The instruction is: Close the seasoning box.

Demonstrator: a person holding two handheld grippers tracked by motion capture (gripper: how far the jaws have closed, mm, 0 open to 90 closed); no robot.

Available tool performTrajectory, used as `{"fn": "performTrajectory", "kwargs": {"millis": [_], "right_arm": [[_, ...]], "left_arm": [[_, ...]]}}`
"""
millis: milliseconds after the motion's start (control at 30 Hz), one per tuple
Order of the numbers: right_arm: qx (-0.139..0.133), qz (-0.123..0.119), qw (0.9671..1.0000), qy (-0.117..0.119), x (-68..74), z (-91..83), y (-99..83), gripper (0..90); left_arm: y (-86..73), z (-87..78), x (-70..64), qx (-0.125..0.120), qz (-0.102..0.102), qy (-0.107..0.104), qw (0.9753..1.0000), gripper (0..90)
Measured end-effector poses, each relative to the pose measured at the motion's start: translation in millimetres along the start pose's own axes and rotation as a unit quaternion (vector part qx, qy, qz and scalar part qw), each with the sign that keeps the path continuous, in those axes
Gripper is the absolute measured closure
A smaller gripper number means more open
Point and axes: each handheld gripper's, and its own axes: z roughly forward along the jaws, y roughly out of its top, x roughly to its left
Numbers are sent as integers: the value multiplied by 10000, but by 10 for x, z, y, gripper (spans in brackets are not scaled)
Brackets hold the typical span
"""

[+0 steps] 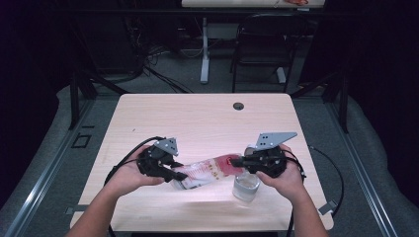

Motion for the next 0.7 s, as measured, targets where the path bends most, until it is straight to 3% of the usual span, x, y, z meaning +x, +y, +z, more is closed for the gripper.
{"fn": "performTrajectory", "kwargs": {"millis": [700], "right_arm": [[67, 27, 10000, -69, -24, -38, -25, 884]], "left_arm": [[124, -83, 12, 45, 57, 3, 10000, 686]]}}
